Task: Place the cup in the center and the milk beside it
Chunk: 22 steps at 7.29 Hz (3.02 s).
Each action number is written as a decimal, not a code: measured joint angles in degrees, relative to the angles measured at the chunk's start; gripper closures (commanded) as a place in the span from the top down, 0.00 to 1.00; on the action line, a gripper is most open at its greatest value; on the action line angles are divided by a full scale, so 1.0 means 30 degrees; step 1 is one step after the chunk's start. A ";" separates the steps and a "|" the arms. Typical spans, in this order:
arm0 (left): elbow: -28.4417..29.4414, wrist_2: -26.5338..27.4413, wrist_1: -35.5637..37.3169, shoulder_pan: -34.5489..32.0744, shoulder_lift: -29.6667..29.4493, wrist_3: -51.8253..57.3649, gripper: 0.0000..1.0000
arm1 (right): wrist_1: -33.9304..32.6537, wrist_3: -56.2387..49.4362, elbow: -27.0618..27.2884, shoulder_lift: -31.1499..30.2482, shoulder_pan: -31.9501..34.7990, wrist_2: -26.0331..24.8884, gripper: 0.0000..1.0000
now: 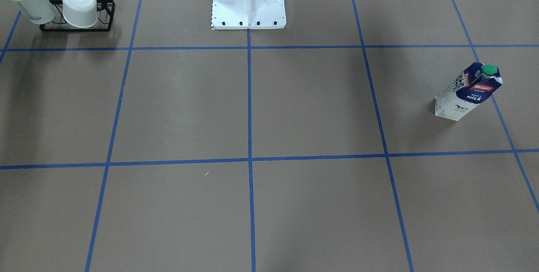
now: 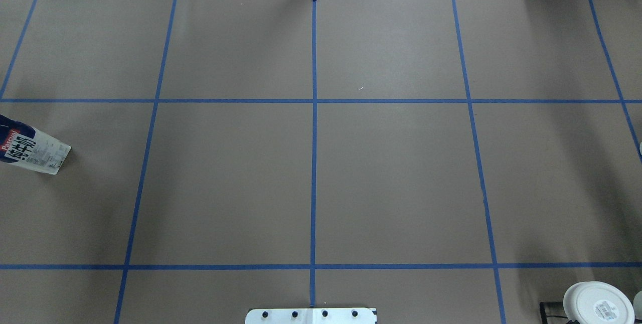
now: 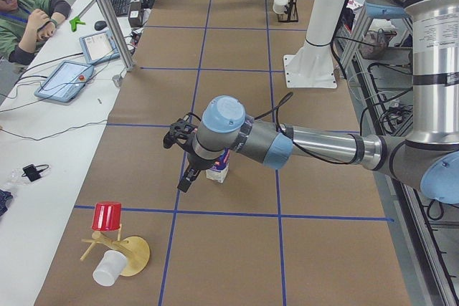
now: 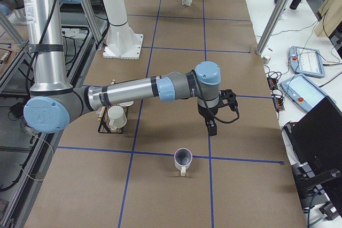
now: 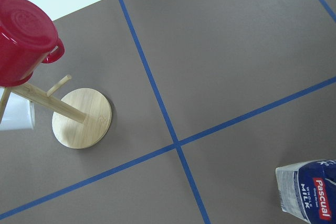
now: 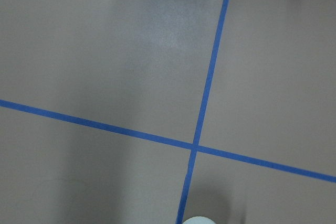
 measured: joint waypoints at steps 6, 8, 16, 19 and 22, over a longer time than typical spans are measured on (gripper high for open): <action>-0.0193 -0.0248 -0.0079 -0.0005 0.0048 -0.0025 0.99 | 0.7827 0.4650 -0.2247 -0.3568 -0.3211 -0.0933 0.61; -0.0197 -0.0245 -0.0153 -0.0006 0.0036 -0.0016 0.99 | 0.8049 0.4587 -0.2351 -0.4173 -0.3365 -0.1291 0.31; 0.0051 -0.0246 -0.0804 -0.0006 0.0208 -0.0037 0.99 | 0.8047 0.3616 -0.2291 -0.4152 -0.4568 -0.1913 0.00; 0.0126 -0.0245 -0.0793 0.0011 0.0210 -0.0037 0.99 | 0.7770 0.3717 -0.0991 -0.1427 -0.4068 -0.0697 0.00; 0.0135 -0.0252 -0.0803 0.0023 0.0210 -0.0037 0.99 | 0.6795 0.8125 -0.0593 0.2250 -0.6032 -0.0304 0.00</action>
